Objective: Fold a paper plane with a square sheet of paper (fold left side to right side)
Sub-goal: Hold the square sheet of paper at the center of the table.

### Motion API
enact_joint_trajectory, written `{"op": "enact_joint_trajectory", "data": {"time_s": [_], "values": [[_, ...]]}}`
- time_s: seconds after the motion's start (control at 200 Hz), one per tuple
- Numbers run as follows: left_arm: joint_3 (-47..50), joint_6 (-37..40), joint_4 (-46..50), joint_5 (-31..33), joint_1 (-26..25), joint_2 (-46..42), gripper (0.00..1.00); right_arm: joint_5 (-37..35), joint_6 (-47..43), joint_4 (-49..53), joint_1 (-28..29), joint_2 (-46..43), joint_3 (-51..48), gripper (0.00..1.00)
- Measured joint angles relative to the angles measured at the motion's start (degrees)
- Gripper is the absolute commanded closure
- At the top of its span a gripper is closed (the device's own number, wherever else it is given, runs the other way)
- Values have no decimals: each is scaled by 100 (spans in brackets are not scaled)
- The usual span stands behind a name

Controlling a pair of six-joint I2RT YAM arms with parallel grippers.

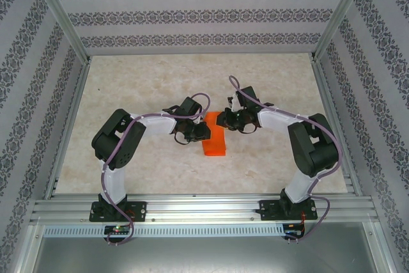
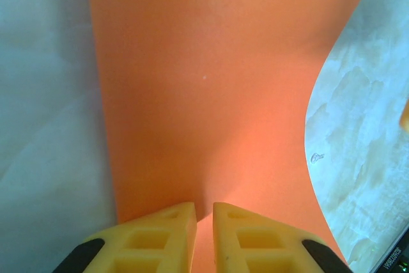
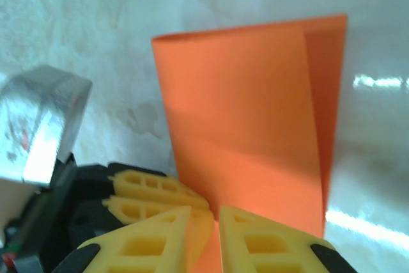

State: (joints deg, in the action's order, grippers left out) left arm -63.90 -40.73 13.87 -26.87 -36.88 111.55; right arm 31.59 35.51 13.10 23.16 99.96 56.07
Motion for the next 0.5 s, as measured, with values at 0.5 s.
{"op": "enact_joint_trajectory", "data": {"time_s": [0.5], "values": [[28, 151, -33, -2, -4, -15, 82, -76, 354, -330, 160, 1117, 507, 81]]}}
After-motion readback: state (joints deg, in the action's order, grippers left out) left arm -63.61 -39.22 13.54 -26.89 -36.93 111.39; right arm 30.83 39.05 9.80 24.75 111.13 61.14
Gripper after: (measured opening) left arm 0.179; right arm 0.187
